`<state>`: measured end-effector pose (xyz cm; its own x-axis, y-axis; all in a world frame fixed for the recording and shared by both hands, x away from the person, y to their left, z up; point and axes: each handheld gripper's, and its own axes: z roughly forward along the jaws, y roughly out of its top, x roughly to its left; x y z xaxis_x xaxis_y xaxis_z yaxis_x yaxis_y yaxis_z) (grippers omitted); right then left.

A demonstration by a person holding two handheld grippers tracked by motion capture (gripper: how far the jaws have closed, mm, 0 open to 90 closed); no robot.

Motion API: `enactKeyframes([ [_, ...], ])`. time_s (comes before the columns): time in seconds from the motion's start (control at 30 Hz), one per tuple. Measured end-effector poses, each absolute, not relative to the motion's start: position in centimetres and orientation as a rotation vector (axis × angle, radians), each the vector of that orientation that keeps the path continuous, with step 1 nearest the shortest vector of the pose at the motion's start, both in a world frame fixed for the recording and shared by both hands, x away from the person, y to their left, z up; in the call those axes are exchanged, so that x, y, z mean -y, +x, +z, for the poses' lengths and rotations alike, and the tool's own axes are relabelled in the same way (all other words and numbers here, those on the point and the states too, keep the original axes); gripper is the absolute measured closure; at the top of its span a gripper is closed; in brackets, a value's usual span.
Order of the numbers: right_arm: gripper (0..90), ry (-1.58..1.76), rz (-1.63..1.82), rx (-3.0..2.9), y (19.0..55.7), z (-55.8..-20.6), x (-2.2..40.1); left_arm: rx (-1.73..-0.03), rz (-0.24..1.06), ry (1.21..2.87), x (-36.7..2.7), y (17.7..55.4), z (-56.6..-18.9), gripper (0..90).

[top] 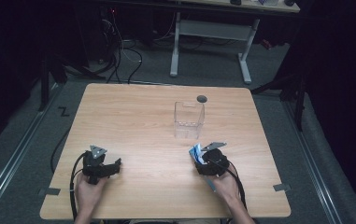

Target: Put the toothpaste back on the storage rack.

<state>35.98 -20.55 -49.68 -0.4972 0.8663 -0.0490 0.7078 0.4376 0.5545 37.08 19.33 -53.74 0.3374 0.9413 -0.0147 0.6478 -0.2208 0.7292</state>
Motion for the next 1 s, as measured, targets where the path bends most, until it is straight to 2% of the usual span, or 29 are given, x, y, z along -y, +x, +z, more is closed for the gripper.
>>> enactKeyframes([
  [1.0,45.0,1.429,0.604,-2.461,37.4,-50.4,20.4,-1.387,0.583,1.961,-19.3,37.1,-53.7,17.0],
])
